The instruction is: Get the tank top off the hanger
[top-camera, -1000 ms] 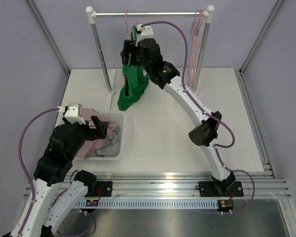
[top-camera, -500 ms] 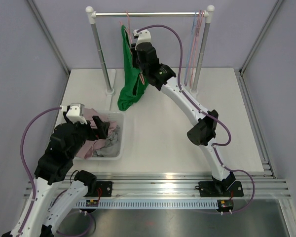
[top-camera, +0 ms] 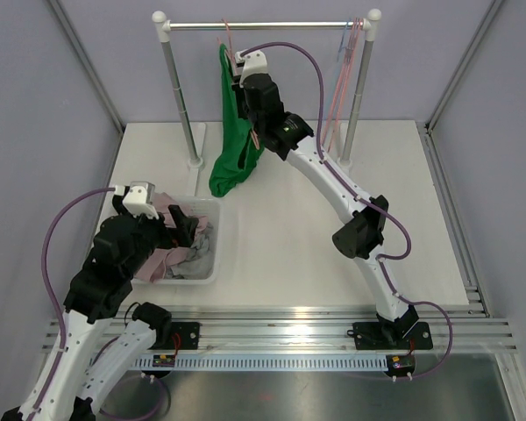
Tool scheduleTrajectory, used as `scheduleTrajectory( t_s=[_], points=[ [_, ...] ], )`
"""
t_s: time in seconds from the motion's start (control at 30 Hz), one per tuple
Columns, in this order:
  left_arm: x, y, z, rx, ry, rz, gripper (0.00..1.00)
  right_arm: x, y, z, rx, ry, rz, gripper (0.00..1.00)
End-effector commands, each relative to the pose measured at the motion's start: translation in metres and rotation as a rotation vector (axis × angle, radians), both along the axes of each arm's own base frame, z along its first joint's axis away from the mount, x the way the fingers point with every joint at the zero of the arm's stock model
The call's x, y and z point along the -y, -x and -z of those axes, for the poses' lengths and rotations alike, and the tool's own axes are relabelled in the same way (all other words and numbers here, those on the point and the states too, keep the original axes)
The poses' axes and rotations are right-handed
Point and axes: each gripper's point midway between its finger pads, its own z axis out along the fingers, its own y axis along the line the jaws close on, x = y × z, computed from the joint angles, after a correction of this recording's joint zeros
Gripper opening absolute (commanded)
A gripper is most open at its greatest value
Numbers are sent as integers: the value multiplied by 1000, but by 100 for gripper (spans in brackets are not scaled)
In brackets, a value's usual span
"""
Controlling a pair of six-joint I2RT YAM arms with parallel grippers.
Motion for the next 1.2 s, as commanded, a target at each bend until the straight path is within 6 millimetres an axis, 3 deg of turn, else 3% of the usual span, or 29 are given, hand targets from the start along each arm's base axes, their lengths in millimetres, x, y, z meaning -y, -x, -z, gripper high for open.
scheduleTrajectory(
  t_s=[0.0, 0.1, 0.27, 0.43, 0.53, 0.57, 0.7, 0.87, 1.03, 1.07, 1.13, 1.17],
  points=[
    [8, -5, -9, 41, 10, 40, 99, 10, 9, -63, 123, -74, 1, 27],
    [9, -6, -8, 35, 6, 42, 99, 10, 8, -64, 123, -75, -5, 9],
    [9, -5, -9, 37, 7, 43, 99, 13, 6, -63, 119, -77, -3, 1],
    [9, -6, -7, 31, 5, 42, 99, 20, 13, -87, 156, -113, 4, 0],
    [8, -6, -8, 36, 5, 36, 99, 30, 22, -109, 188, -139, 8, 0],
    [7, -6, -9, 38, 4, 33, 99, 36, 29, -127, 217, -161, 9, 0],
    [5, -5, -10, 43, 7, 25, 99, 45, 39, -147, 246, -183, 5, 0],
    [5, -6, -10, 45, 7, 18, 99, 57, 48, -166, 267, -199, 3, 0],
    [3, -5, -11, 48, 7, 9, 99, 65, 61, -171, 247, -191, -9, 0],
    [2, -6, -12, 52, 10, 6, 99, 70, 72, -180, 248, -203, -23, 0],
    [2, -5, -14, 61, 14, 2, 99, 71, 77, -168, 203, -199, -37, 0],
    [1, -5, -16, 70, 16, -1, 99, 77, 93, -184, 220, -226, -70, 0]
  ],
)
